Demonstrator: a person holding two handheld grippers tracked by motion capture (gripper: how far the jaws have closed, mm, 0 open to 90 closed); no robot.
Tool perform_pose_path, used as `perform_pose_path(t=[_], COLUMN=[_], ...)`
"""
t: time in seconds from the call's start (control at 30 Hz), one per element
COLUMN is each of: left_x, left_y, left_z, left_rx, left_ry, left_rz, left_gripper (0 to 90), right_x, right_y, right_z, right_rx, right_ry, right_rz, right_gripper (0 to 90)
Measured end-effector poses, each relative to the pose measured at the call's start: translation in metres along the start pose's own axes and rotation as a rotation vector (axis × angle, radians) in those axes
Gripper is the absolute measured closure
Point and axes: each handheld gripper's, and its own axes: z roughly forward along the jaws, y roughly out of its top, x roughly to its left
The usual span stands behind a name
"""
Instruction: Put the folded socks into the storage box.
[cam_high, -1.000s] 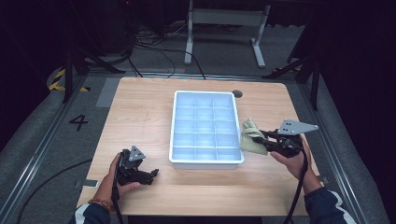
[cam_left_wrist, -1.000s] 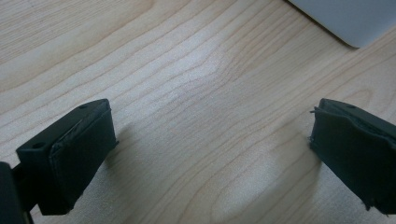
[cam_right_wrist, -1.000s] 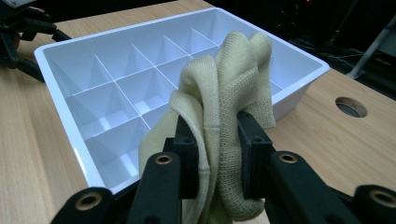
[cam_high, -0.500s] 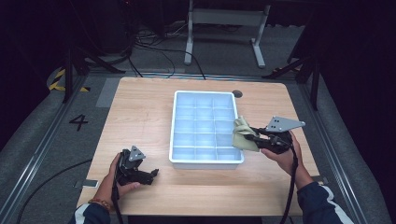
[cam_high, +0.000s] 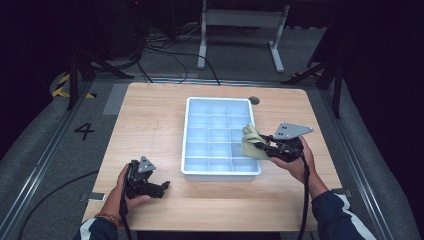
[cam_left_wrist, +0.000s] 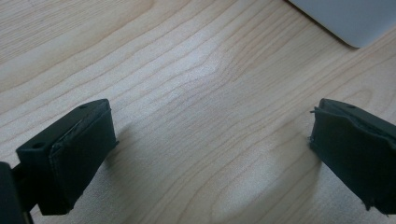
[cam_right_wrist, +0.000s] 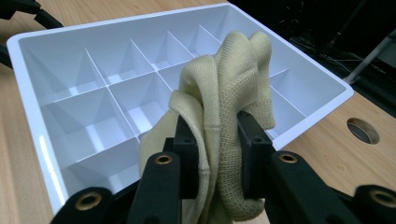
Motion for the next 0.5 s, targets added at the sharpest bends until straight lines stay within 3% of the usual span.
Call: perform_pose_path(t=[0.5], left_x=[0.000], left_y=[0.000], left_z=[0.000], left_rx=[-0.003], left_ry=[-0.001], left_rz=[-0.001], left_gripper=[0.4], right_x=[0.003], right_y=[0.009], right_z=[0.024], right_rx=[0.085], right_ry=[-0.013], right_rz=[-0.058], right_gripper=[73.7])
